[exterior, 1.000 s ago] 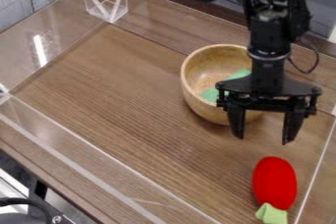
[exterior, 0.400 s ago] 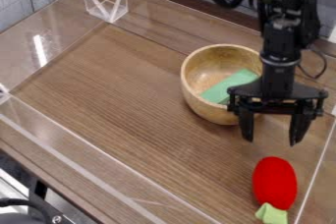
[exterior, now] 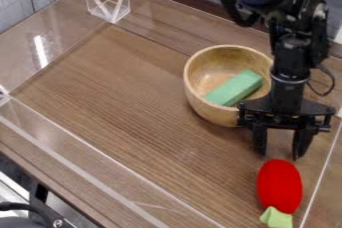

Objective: Move the red object to the right side of the table

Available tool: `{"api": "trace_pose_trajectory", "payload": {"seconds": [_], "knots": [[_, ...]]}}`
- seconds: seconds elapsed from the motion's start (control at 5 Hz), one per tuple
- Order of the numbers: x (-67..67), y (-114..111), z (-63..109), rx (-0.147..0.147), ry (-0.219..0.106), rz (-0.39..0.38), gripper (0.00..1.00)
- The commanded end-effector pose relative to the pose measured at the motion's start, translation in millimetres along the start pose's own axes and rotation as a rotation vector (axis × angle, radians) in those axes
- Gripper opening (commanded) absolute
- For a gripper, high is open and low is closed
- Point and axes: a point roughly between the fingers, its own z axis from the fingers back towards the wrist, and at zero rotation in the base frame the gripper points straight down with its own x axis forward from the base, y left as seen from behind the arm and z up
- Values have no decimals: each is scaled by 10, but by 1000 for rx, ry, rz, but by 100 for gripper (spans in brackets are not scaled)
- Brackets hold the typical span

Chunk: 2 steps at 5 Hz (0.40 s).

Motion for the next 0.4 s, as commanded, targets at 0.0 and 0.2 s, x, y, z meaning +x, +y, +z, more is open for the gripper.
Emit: {"api": "trace_pose_trajectory", "payload": {"seconds": [0.0,0.2], "knots": [[113,-94,136,-29,-45,-62,0],[40,-209,278,-51,-56,-46,0]]}}
